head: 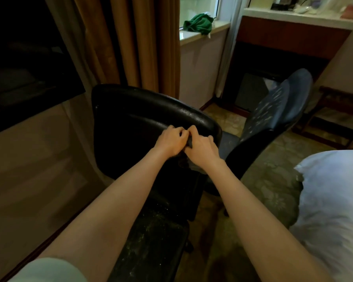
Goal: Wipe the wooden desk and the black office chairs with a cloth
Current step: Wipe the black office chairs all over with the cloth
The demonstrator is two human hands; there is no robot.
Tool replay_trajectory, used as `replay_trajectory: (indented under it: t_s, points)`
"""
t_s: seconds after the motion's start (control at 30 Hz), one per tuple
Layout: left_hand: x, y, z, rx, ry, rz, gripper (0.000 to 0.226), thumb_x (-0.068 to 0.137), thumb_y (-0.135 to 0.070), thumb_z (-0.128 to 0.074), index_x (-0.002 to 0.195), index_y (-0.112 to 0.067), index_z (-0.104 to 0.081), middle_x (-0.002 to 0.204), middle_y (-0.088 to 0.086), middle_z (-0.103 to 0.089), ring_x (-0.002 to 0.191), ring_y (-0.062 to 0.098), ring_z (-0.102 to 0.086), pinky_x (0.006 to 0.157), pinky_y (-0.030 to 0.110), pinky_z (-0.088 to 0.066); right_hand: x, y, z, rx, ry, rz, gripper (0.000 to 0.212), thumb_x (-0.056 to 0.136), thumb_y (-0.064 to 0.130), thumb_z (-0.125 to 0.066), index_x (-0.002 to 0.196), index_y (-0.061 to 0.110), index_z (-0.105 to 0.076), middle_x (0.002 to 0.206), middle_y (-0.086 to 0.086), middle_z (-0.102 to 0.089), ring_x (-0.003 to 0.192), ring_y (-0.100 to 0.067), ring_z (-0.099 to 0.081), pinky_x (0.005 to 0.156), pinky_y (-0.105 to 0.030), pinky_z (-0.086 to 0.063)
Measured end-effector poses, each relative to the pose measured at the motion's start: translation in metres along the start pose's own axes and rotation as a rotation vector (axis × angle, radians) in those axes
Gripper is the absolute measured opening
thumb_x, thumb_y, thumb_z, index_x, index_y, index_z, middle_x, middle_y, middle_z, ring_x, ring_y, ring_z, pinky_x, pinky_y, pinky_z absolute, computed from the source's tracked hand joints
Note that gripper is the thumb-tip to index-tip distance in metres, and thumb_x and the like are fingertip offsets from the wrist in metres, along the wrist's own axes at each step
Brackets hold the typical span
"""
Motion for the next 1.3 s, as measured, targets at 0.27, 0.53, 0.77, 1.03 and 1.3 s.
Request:
replay_trajectory:
  t_s: [0.27, 0.53, 0.77, 1.03, 1.3]
  points:
    - [-0.029, -0.012, -0.044, 0.029, 0.062, -0.115, 0.033, 0.098, -0.035, -0.034, 0.105, -0.019, -0.062, 0.120, 0.007, -0.049, 0.096, 0.019, -0.055, 0.087, 0.040, -0.048, -0.045, -0.036, -0.016, -0.176, -0.099, 0.008, 0.050, 0.087, 0.032, -0.053, 0.131, 0.023, -0.030, 0.117, -0.008, -0.059, 0.101, -0.033, -0.052, 0.088, -0.040, -0.040]
    - [-0.058, 0.003, -0.052, 0.089, 0.165, -0.193, 0.036, 0.098, -0.026, -0.038, 0.131, -0.021, -0.052, 0.133, 0.006, -0.043, 0.118, 0.020, -0.047, 0.101, 0.035, -0.040, -0.079, -0.022, -0.021, -0.184, -0.185, 0.152, 0.048, 0.086, 0.025, -0.060, 0.130, 0.017, -0.045, 0.115, -0.010, -0.061, 0.104, -0.029, -0.047, 0.085, -0.036, -0.040]
    - [-0.056, 0.001, 0.032, -0.048, -0.353, -0.304, 0.048, 0.085, -0.005, -0.051, 0.132, -0.011, -0.049, 0.132, 0.009, -0.046, 0.122, 0.021, -0.044, 0.102, 0.024, -0.032, -0.039, 0.026, 0.016, -0.222, -0.446, 0.350, 0.056, 0.063, 0.012, -0.078, 0.117, 0.009, -0.061, 0.112, -0.020, -0.061, 0.091, -0.040, -0.059, 0.073, -0.044, -0.051]
    - [-0.052, 0.043, -0.054, 0.256, 0.054, -0.204, 0.070, 0.074, -0.028, -0.073, 0.134, -0.013, -0.039, 0.127, 0.008, -0.042, 0.115, 0.024, -0.044, 0.093, 0.038, -0.047, -0.051, -0.022, -0.069, -0.050, -0.190, 0.326, 0.059, 0.065, 0.012, -0.080, 0.121, 0.012, -0.059, 0.114, -0.020, -0.055, 0.095, -0.039, -0.056, 0.068, -0.045, -0.055]
    - [-0.080, 0.040, -0.047, 0.269, 0.017, -0.227, 0.038, 0.076, -0.027, -0.067, 0.109, -0.013, -0.054, 0.102, 0.001, -0.051, 0.097, 0.020, -0.053, 0.076, 0.027, -0.044, -0.059, -0.018, -0.073, 0.215, 0.007, 0.444, 0.045, 0.084, 0.024, -0.060, 0.126, 0.011, -0.055, 0.116, -0.015, -0.052, 0.103, -0.032, -0.054, 0.079, -0.044, -0.051]
Point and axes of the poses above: each hand's wrist, its own x-axis towards the middle knuckle, its own z-axis out of the back of the hand, y = z × x, the point moved 8 cm from there along x, towards the middle knuckle
